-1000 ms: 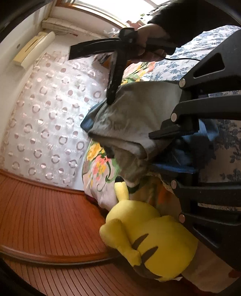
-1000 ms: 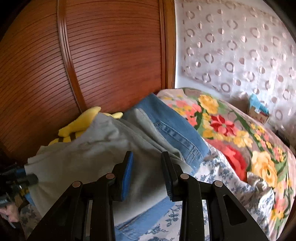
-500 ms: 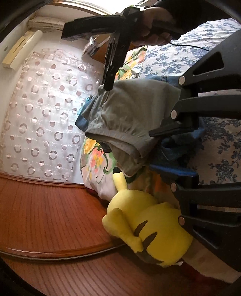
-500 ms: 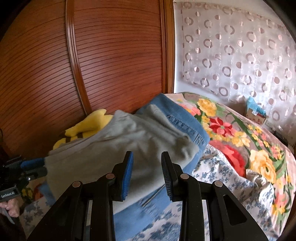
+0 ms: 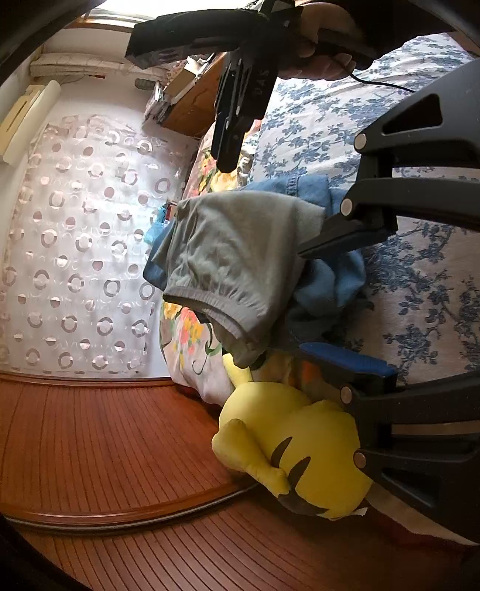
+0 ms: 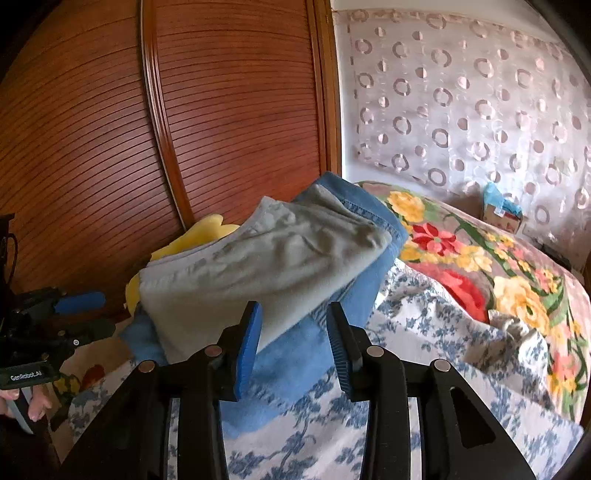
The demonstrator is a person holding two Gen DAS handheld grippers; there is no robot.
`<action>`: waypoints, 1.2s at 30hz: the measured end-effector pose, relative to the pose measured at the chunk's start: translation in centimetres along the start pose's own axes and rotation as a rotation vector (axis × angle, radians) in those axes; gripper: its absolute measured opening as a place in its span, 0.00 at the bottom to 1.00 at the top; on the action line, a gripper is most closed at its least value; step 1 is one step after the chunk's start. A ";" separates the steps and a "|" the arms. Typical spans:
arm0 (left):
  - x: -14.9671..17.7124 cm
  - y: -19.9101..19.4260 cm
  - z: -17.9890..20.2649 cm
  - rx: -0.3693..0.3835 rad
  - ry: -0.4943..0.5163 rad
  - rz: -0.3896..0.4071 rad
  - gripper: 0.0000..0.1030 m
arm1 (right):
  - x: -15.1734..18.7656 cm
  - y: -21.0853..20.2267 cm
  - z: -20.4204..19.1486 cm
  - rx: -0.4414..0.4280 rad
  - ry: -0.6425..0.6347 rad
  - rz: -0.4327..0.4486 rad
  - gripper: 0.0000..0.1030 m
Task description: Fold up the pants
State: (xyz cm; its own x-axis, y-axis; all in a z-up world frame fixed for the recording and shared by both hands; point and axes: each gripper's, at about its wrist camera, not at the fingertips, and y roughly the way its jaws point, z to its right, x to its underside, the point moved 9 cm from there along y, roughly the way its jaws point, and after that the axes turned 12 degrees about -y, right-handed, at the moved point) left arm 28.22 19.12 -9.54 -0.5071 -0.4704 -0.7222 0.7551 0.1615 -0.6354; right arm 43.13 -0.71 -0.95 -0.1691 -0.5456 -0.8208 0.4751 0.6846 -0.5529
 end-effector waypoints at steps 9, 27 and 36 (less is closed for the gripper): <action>0.1 -2.4 0.6 -0.015 0.026 0.058 0.36 | 1.1 -3.0 -1.1 0.010 0.002 0.021 0.37; 3.0 -5.2 4.1 0.072 0.109 0.020 0.86 | 3.7 -8.7 -3.1 0.051 0.036 0.057 0.38; 5.7 -7.8 6.4 0.131 0.127 0.023 0.86 | 6.7 -13.0 -3.9 0.111 0.090 0.078 0.52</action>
State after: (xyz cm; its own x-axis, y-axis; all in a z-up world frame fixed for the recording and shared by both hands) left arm 22.14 9.67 -6.95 -0.5313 -0.3533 -0.7700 0.8104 0.0530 -0.5835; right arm 32.45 -11.42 0.17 -0.2021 -0.4442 -0.8729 0.5811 0.6631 -0.4719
